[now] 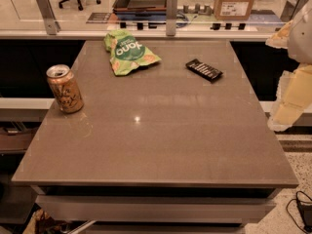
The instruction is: Move rxbar chocolate near orange can
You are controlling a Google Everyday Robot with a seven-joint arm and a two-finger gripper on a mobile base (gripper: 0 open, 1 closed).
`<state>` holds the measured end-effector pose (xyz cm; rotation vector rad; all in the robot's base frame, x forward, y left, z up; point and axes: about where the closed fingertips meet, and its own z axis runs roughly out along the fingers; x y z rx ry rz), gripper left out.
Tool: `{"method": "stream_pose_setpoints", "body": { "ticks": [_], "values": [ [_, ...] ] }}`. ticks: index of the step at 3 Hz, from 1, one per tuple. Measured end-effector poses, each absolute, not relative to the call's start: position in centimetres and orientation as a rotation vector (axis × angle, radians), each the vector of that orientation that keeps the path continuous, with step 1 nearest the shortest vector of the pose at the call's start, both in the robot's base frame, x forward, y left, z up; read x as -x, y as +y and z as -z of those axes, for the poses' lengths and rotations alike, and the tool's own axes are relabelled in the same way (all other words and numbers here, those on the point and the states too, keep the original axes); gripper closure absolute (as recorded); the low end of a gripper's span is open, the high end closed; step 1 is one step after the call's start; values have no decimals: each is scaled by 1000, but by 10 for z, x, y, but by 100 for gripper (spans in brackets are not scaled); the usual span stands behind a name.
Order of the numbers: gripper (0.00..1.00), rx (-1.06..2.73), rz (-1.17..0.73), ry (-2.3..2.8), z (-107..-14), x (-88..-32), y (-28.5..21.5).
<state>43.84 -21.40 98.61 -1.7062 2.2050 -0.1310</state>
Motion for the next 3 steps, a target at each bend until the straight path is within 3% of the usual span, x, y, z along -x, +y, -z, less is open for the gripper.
{"method": "stream_pose_setpoints", "body": {
  "ticks": [3],
  "values": [
    [0,1595,104,2191,-984,-450,-217]
  ]
}}
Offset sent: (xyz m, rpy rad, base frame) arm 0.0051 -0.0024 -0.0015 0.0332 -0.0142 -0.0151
